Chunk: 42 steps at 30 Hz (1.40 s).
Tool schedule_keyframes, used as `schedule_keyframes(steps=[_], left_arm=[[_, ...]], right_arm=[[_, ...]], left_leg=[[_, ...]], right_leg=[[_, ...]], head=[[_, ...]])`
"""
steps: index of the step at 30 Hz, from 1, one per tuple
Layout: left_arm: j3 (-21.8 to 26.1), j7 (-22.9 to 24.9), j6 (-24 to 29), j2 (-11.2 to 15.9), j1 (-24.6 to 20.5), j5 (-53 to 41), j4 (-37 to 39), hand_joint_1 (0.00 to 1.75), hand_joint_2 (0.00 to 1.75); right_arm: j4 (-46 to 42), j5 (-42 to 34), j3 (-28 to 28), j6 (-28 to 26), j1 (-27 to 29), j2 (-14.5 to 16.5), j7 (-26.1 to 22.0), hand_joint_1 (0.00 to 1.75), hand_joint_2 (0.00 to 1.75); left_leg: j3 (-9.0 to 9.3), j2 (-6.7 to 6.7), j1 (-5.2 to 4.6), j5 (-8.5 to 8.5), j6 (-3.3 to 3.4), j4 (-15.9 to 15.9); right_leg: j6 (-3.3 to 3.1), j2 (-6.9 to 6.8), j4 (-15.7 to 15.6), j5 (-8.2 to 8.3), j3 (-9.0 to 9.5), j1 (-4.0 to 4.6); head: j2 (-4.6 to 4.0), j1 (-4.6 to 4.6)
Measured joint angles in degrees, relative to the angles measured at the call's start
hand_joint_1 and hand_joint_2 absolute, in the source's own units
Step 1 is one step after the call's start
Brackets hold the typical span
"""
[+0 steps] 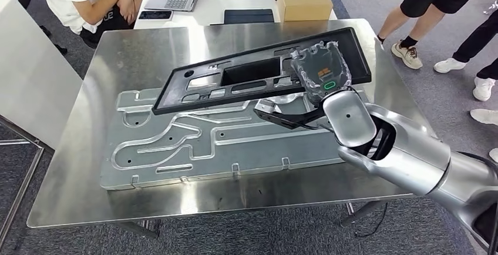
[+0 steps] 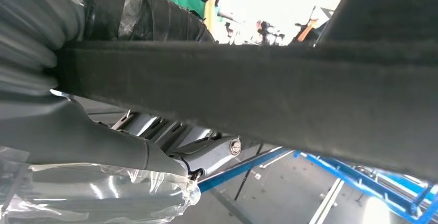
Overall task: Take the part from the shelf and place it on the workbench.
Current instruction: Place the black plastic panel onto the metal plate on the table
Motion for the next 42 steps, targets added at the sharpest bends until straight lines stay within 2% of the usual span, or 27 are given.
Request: schedule_keyframes(steps=[1, 3, 4, 5, 6, 8, 9, 11, 13, 15, 16, 18, 19, 20, 21, 24, 26, 28, 30, 31, 33, 34, 35, 36, 39, 40, 42], left_arm=[[0.0, 0.0, 0.0, 0.0, 0.0, 0.0, 0.0, 0.00, 1.75], [0.0, 0.0, 0.0, 0.1, 0.0, 0.1, 0.0, 0.00, 1.75], [0.1, 0.0, 0.0, 0.1, 0.0, 0.1, 0.0, 0.00, 1.75], [0.1, 0.0, 0.0, 0.1, 0.0, 0.1, 0.0, 0.00, 1.75], [0.1, 0.0, 0.0, 0.2, 0.0, 0.1, 0.0, 0.00, 1.75], [0.2, 0.0, 0.0, 0.2, 0.0, 0.1, 0.0, 0.00, 1.75], [0.3, 0.0, 0.0, 0.2, 0.0, 0.1, 0.0, 0.00, 1.75], [0.3, 0.0, 0.0, 0.2, 0.0, 0.1, 0.0, 0.00, 1.75], [0.3, 0.0, 0.1, 0.2, 0.0, 0.1, 0.0, 0.00, 1.75], [0.4, 0.0, 0.1, 0.3, 0.0, 0.1, 0.0, 0.00, 1.75], [0.4, 0.0, 0.2, 0.3, 0.0, 0.1, 0.0, 0.00, 1.75], [0.5, 0.1, 0.3, 0.3, 0.0, 0.1, 0.0, 0.00, 1.75], [0.6, 0.1, 0.3, 0.3, 0.1, 0.2, 0.0, 0.00, 1.75], [0.7, 0.1, 0.3, 0.4, 0.1, 0.2, 0.0, 0.00, 1.75], [0.7, 0.1, 0.4, 0.4, 0.2, 0.3, 0.0, 0.00, 1.75], [0.8, 0.0, 0.5, 0.6, 0.2, 0.4, 0.0, 0.00, 1.75], [0.9, -0.1, 0.6, 0.7, 0.1, 0.5, 0.0, 0.00, 1.75], [0.9, -0.2, 0.7, 0.7, 0.1, 0.6, 0.0, 0.00, 1.75], [1.0, -0.3, 0.9, 0.8, 0.1, 0.6, 0.0, 0.00, 1.75], [1.0, -0.4, 1.1, 0.8, 0.1, 0.6, 0.0, 0.00, 1.75], [1.0, -0.6, 1.3, 0.9, 0.1, 0.7, 0.0, 0.00, 1.75], [1.1, -0.7, 1.4, 0.9, 0.2, 0.7, 0.0, 0.00, 1.75], [1.1, -0.7, 1.5, 1.0, 0.2, 0.7, 0.0, 0.00, 1.75], [1.1, -0.7, 1.5, 1.0, 0.2, 0.7, 0.0, 0.00, 1.75], [1.2, -0.8, 1.5, 1.1, 0.2, 0.7, 0.0, 0.00, 1.75], [1.2, -0.8, 1.5, 1.0, 0.2, 0.7, 0.0, 0.00, 1.75], [1.2, -0.8, 1.5, 1.0, 0.2, 0.7, 0.0, 0.00, 1.75]], right_arm=[[0.5, 0.0, 0.0, -0.3, 0.2, 0.1, 0.0, 1.75, 1.75], [1.4, -0.1, 0.0, -0.8, 0.8, 0.2, -0.1, 1.75, 1.75], [1.9, -0.1, -0.1, -0.9, 1.1, 0.3, -0.1, 1.75, 1.75], [2.4, -0.1, -0.1, -1.0, 1.5, 0.3, -0.2, 1.75, 1.75], [2.7, -0.1, -0.1, -1.0, 1.8, 0.3, -0.2, 1.75, 1.75], [3.3, -0.1, -0.1, -1.0, 2.0, 0.4, -0.4, 1.75, 1.75], [3.4, -0.1, -0.1, -1.0, 2.0, 0.4, -0.4, 1.75, 1.75], [3.8, -0.1, -0.2, -1.1, 2.0, 0.7, -0.4, 1.75, 1.75], [4.1, -0.1, -0.3, -1.2, 2.0, 0.9, -0.4, 1.75, 1.75], [4.4, -0.1, -0.3, -1.3, 2.1, 1.1, -0.5, 1.75, 1.75], [4.6, -0.2, -0.3, -1.3, 2.1, 1.3, -0.5, 1.75, 1.75], [5.2, -0.3, -0.3, -1.7, 2.4, 1.5, -0.6, 1.75, 1.75], [5.5, -0.5, -0.3, -2.0, 2.8, 1.6, -0.6, 1.75, 1.75], [5.9, -0.7, -0.3, -2.4, 3.2, 1.7, -0.7, 1.75, 1.75], [6.2, -0.9, -0.3, -2.8, 3.7, 1.8, -0.8, 1.75, 1.75], [7.0, -1.2, -0.4, -3.8, 4.8, 1.8, -1.0, 1.75, 1.75], [7.7, -1.3, -0.6, -4.5, 5.2, 1.8, -1.0, 1.75, 1.75], [8.2, -1.3, -0.8, -4.9, 5.5, 1.8, -1.0, 1.75, 1.75], [8.7, -1.4, -0.9, -5.1, 5.9, 1.8, -1.0, 1.75, 1.75], [8.9, -1.5, -1.0, -5.1, 6.1, 1.7, -0.9, 1.75, 1.75], [9.5, -2.1, -1.4, -4.9, 6.6, 1.6, -0.6, 1.75, 1.75], [9.9, -2.5, -1.6, -4.7, 7.0, 1.5, -0.3, 1.75, 1.75], [10.4, -2.9, -1.7, -4.3, 7.3, 1.4, -0.1, 1.75, 1.75], [10.7, -3.1, -1.7, -3.9, 7.6, 1.3, 0.1, 1.75, 1.75], [11.6, -3.6, -1.9, -3.3, 7.7, 1.1, 0.2, 1.75, 1.75], [11.7, -3.7, -2.0, -3.2, 7.7, 1.1, 0.2, 1.75, 1.75], [12.0, -3.9, -2.3, -3.1, 7.6, 1.1, 0.2, 1.75, 1.75]], left_leg=[[0.25, 0.01, 0.10, 0.08, 0.30, -0.3], [0.39, -0.01, 0.01, -0.03, 0.74, -0.3], [0.43, -0.07, -0.04, -0.13, 0.83, -0.3], [0.51, -0.14, -0.08, -0.25, 0.88, -0.2], [0.62, -0.23, -0.10, -0.41, 0.84, -0.1], [0.77, -0.35, -0.11, -0.88, 0.61, 0.3], [0.73, -0.40, -0.19, -1.14, 0.41, 0.6], [0.52, -0.42, -0.28, -1.38, -0.05, 0.9], [0.59, -0.43, -0.35, -1.43, -0.50, 0.8], [0.21, -0.37, -0.35, -2.53, -1.13, 2.1], [-0.74, -0.31, -0.27, -3.82, -1.51, 4.2], [-4.20, -0.12, 0.11, -7.00, -2.14, 11.2], [-5.83, -0.06, 0.30, -7.90, -2.37, 14.3], [-6.70, 0.00, 0.47, -7.77, -2.56, 15.7], [-6.51, 0.04, 0.62, -6.59, -2.72, 14.9], [-1.81, 0.02, 0.92, -1.47, -3.02, 4.4], [-0.28, -0.12, 0.80, -0.84, -2.58, 1.1], [-0.16, -0.15, 0.65, -0.78, -1.68, 0.9], [0.14, -0.08, 0.65, -0.52, -0.79, 0.5], [0.27, -0.05, 0.67, -0.41, -0.38, 0.3], [0.30, -0.05, 0.48, -0.44, 0.17, 0.2], [0.31, -0.07, 0.32, -0.48, 0.30, 0.2], [0.33, -0.10, 0.14, -0.53, 0.40, 0.3], [0.36, -0.13, -0.05, -0.57, 0.46, 0.3], [0.42, -0.16, -0.53, -0.75, 0.43, 0.5], [0.33, -0.12, -0.63, -0.80, 0.33, 0.6], [0.19, -0.03, -0.73, -0.83, 0.01, 0.6]], right_leg=[[0.16, -0.02, 2.3, -1.31, -1.09, -0.01], [0.36, -0.03, 9.9, -4.47, -4.97, -0.03], [0.41, -0.04, 12.9, -5.14, -6.69, -0.03], [0.42, -0.04, 14.0, -4.76, -7.62, -0.03], [0.32, -0.05, 12.4, -3.10, -7.19, -0.02], [-0.10, -0.05, 4.9, 1.16, -3.96, 0.09], [-0.35, -0.05, 1.5, 2.44, -2.35, 0.26], [-0.77, -0.02, -1.4, 2.86, -0.96, 0.55], [-1.11, -0.01, -1.8, 2.92, -0.74, 0.49], [-1.53, -0.11, -2.4, 3.10, -0.25, 0.14], [-1.70, -0.20, -2.7, 3.16, -0.03, -0.03], [-1.89, -0.30, -2.8, 3.14, 0.10, -0.12], [-1.94, -0.32, -2.8, 3.09, 0.12, -0.16], [-1.93, -0.32, -2.7, 3.04, 0.16, -0.23], [-1.88, -0.31, -2.7, 2.98, 0.22, -0.35], [-1.22, -0.22, -2.2, 2.57, 0.26, -0.66], [-0.54, -0.10, -2.0, 2.48, 0.09, -0.54], [0.11, 0.00, -2.2, 2.55, 0.09, -0.53], [0.55, -0.01, -0.8, 1.43, -0.46, -0.70], [0.66, -0.02, 1.6, 0.04, -1.51, -0.73], [0.71, -0.06, 9.0, -3.40, -5.03, -0.63], [0.68, -0.06, 12.2, -4.43, -6.67, -0.55], [0.55, -0.06, 13.7, -4.45, -7.54, -0.46], [0.29, -0.06, 12.9, -3.40, -7.32, -0.33], [-1.15, -0.16, 2.2, 1.80, -2.27, 0.45], [-1.50, -0.24, -0.5, 2.58, -0.96, 0.74], [-1.76, -0.34, -2.0, 2.67, -0.14, 1.06]], head=[[0.00, 0.02], [0.00, 0.01], [0.00, 0.01], [0.00, 0.01], [0.00, 0.01], [0.01, 0.02], [0.01, 0.01], [0.01, -0.02], [0.01, -0.04], [0.01, -0.09], [0.01, -0.11], [0.00, -0.16], [0.00, -0.16], [0.00, -0.16], [0.00, -0.16], [0.00, -0.22], [0.01, -0.29], [0.01, -0.33], [0.01, -0.26], [0.01, -0.20], [0.00, -0.13], [0.00, -0.12], [0.00, -0.13], [0.00, -0.12], [0.00, -0.15], [0.00, -0.15], [0.01, -0.15]])
